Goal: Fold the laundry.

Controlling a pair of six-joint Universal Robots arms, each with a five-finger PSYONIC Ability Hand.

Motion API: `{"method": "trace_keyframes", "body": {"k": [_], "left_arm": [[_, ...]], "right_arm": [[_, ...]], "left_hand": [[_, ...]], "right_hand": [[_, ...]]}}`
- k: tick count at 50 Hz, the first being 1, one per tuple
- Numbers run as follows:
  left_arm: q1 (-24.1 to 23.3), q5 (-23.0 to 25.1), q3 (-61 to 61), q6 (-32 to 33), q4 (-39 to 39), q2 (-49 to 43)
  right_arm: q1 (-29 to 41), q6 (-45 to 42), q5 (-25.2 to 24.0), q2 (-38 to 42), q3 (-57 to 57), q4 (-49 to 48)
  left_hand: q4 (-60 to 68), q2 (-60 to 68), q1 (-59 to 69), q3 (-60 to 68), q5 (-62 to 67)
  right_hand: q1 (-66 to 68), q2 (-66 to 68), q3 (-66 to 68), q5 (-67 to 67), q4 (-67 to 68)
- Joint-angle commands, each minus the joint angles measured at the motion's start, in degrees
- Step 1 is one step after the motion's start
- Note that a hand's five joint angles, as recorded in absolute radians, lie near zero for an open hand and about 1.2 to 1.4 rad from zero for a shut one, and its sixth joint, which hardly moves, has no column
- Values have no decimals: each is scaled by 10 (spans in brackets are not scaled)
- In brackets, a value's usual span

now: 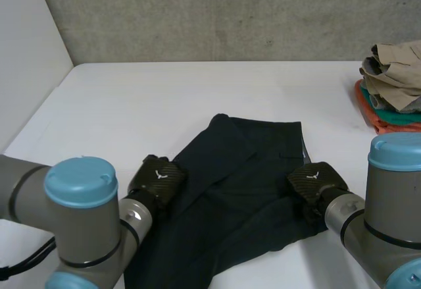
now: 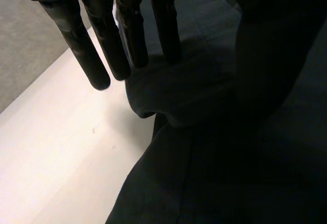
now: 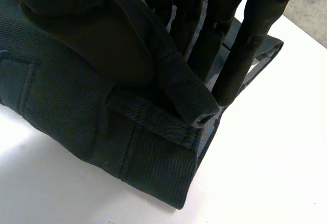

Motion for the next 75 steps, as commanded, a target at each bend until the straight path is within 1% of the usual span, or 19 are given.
{"method": "trace_keyframes", "body": {"k": [1, 2, 3, 4, 7, 11, 15, 19, 21, 23, 24, 32, 39, 46, 49, 53, 62, 70, 75], "left_arm": [[4, 5, 29, 10, 33, -40], [5, 4, 32, 10, 38, -43], [6, 1, 38, 10, 53, -48], [9, -2, 42, 10, 60, -49], [42, -26, 53, 4, 98, -47], [108, -92, 72, 1, 139, -44], [136, -108, 108, -11, 139, -58], [142, -104, 119, -63, 109, -80], [140, -103, 119, -83, 76, -81], [132, -96, 118, -90, 44, -80], [130, -92, 118, -90, 38, -79], [100, -48, 108, -88, 28, -12], [96, -13, 115, -76, 33, -15], [86, -9, 122, -25, 23, -52], [70, -13, 85, -13, 6, -14], [54, -15, 10, -38, -41, 87], [-38, -13, -77, -195, -170, 233], [-92, -23, -112, -202, -183, 230], [-98, -53, -109, -206, -172, 189]], "right_arm": [[-2, 0, 1, 0, 3, -5], [-2, 0, 1, 0, 3, -5], [-2, 0, 1, 0, 3, -5], [-2, 0, 1, 0, 4, -5], [-2, -1, 2, 0, 4, -5], [-2, -1, 2, 0, 3, -5], [1, -1, 2, 0, 3, -5], [1, -1, 2, 0, 4, -5], [1, -1, 2, 0, 4, -5], [1, -1, 3, 0, 5, -5], [1, -1, 2, 0, 5, -5], [1, -1, 3, 0, 5, -5], [-1, -1, 2, -1, 5, -4], [0, -2, -2, -9, 10, -4], [-2, -5, 0, -18, 10, -5], [-3, -3, 4, -25, 5, -7], [-3, 3, 6, -18, -6, -25], [-8, 1, 6, -17, -7, -28], [-8, 1, 6, -17, -6, -29]], "left_hand": [[257, 257, 254, 259, 258], [302, 302, 299, 304, 304], [438, 438, 435, 439, 439], [454, 454, 451, 456, 455], [454, 454, 451, 456, 455], [454, 454, 451, 456, 455], [454, 454, 451, 456, 455], [293, 293, 290, 295, 294], [80, 80, 77, 82, 81], [-122, -122, -125, -120, -120], [-138, -138, -141, -136, -136], [-151, -152, -154, -150, -150], [-145, -145, -148, -143, -143], [-119, -120, -123, -118, -118], [-74, -74, -77, -72, -73], [-55, -56, -59, -54, -54], [-5, -6, -9, -4, -4], [17, 17, 14, 19, 18], [37, 37, 34, 39, 38]], "right_hand": [[173, 129, 111, 108, 112], [173, 129, 111, 108, 112], [173, 129, 111, 108, 112], [173, 129, 111, 108, 112], [173, 129, 111, 108, 112], [173, 129, 111, 108, 112], [173, 129, 111, 108, 112], [173, 129, 111, 108, 112], [173, 129, 111, 108, 112], [173, 129, 111, 108, 112], [173, 129, 111, 108, 112], [173, 129, 111, 108, 112], [173, 129, 111, 108, 112], [173, 129, 111, 108, 112], [173, 129, 111, 108, 112], [173, 129, 111, 108, 112], [173, 129, 111, 108, 112], [173, 129, 111, 108, 112], [173, 129, 111, 108, 112]]}}
